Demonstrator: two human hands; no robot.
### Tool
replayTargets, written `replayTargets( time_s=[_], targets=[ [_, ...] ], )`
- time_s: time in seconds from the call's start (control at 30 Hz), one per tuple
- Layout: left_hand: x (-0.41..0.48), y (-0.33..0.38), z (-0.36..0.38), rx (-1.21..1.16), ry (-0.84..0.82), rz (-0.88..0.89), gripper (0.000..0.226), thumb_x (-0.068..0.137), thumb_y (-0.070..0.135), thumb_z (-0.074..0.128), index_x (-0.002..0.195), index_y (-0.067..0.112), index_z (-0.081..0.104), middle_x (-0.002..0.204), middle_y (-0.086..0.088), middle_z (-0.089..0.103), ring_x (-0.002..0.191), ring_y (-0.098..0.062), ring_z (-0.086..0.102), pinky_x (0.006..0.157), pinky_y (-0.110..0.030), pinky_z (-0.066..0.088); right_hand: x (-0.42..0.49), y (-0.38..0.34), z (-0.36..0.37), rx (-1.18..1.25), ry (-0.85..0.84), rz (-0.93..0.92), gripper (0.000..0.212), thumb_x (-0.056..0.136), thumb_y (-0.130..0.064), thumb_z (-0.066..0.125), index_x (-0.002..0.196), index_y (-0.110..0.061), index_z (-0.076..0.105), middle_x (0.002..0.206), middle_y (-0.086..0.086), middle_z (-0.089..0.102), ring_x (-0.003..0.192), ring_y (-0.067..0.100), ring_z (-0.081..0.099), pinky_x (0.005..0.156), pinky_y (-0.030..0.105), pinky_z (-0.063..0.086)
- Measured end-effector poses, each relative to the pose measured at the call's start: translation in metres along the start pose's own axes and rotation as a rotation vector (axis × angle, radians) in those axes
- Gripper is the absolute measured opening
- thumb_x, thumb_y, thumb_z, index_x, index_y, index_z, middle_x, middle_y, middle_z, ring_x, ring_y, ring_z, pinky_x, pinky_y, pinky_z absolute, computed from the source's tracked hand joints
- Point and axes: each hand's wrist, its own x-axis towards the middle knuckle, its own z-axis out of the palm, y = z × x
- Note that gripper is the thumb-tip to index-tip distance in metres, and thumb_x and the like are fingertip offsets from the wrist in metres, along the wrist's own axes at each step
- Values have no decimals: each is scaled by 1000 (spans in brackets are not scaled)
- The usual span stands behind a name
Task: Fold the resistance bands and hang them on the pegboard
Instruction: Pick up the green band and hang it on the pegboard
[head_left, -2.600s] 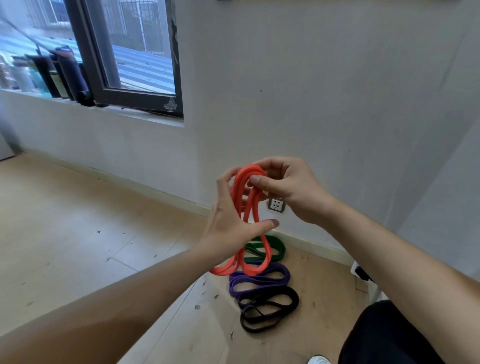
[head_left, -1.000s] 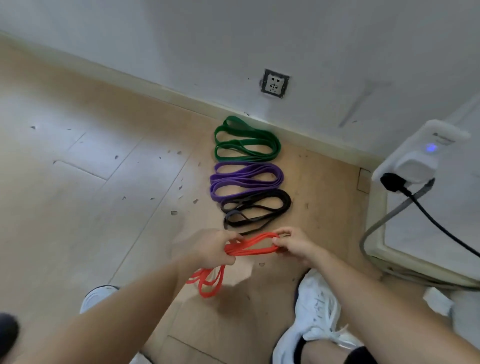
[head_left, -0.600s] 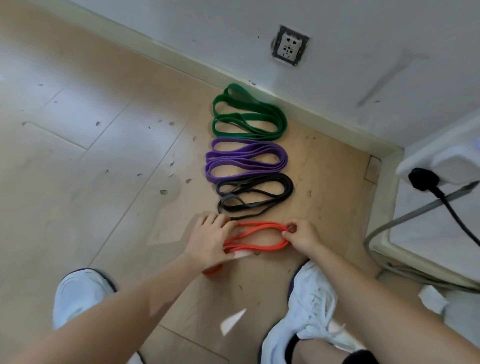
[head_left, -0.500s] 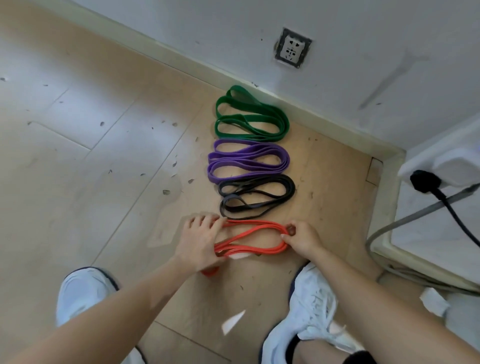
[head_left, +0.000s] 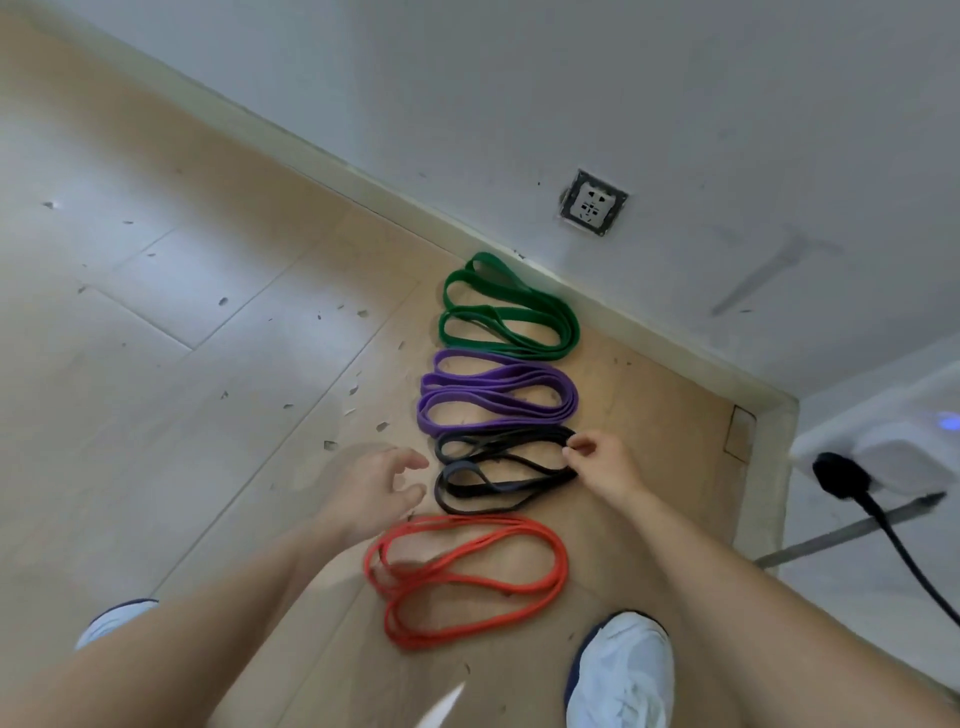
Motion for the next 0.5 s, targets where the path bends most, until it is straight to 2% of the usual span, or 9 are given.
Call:
replayTargets(
  time_s=[0.1,0.2,0.27,0.33,0.43,0.5],
  targets=[
    [23,14,-11,-11,73,65,37,90,23,71,128,25,67,127,6,68,110,-11,61,82,-18,34,43,-25,-16,56,50,-14,20,92,-22,71,110,-11,72,97,2,69,97,22,66,88,29,48],
    [37,20,-1,79,25,154,53,93,30,69,144,24,55,146,4,55,135,-17,49,94,-10,24,86,-39,-22,119,111,2,33,93,-25,70,122,-10,66,109,6,68,106,25,65,94,33,50],
    [43,14,19,45,-46,152,62,91,37,66,149,26,49,158,3,39,147,-18,37,110,-17,24,112,-46,-23,160,157,33,46,94,-31,70,132,-9,59,123,11,65,114,29,63,102,40,50],
    [41,7,37,-27,-75,141,66,88,36,67,150,28,47,166,2,24,151,-20,31,118,-27,30,134,-52,-23,232,171,100,56,93,-38,70,139,-9,54,132,11,62,120,30,61,105,45,50],
    [42,-4,57,-95,-47,113,70,88,25,70,152,29,44,170,9,13,151,-12,27,116,-23,27,187,-40,-11,341,117,200,64,77,-57,73,124,-14,65,117,7,72,104,31,70,95,51,57],
    [42,-7,62,-125,-30,116,71,87,22,71,152,27,45,170,11,13,151,-12,29,119,-24,29,215,-28,0,378,106,234,60,65,-57,77,107,-15,70,99,9,77,87,31,75,82,50,63]
  ],
)
